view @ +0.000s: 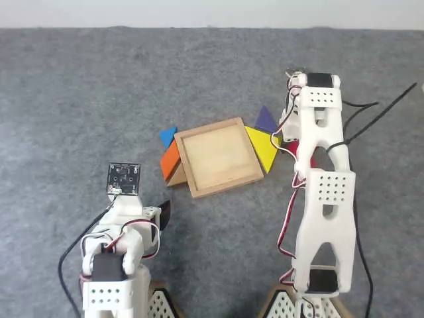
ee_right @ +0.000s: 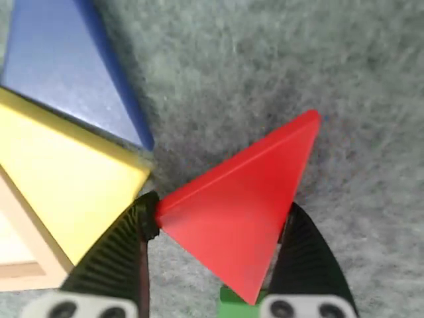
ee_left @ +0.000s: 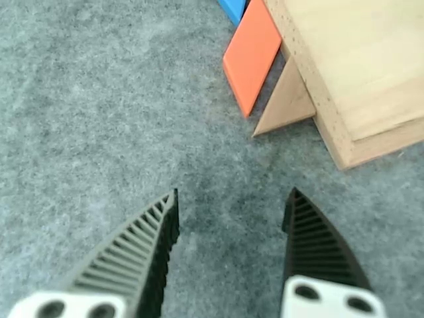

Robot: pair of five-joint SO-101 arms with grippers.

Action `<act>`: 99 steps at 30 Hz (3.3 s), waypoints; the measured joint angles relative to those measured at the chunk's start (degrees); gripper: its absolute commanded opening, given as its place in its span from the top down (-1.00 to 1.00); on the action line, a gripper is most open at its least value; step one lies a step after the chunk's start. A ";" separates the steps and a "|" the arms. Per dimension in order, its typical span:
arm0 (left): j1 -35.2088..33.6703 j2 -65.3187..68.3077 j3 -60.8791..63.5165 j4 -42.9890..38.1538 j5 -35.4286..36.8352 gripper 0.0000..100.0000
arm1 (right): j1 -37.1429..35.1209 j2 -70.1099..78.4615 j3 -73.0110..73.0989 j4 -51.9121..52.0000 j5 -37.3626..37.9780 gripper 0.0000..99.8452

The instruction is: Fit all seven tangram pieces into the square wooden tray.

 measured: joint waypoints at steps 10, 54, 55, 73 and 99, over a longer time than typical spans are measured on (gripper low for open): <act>0.00 0.00 0.00 0.00 0.00 0.51 | -2.46 -4.57 0.00 0.00 6.07 0.91; 0.00 0.00 0.00 0.00 0.00 0.51 | -20.84 -6.15 -5.36 -0.53 43.78 0.91; 0.00 0.00 0.00 0.00 0.00 0.51 | -21.19 -6.15 -5.36 0.00 42.64 0.94; 0.00 0.00 0.00 0.00 0.00 0.51 | -25.85 -6.15 2.73 0.00 37.89 0.93; 0.00 0.00 0.00 0.00 0.00 0.51 | -16.97 -2.37 2.73 -17.23 26.02 0.93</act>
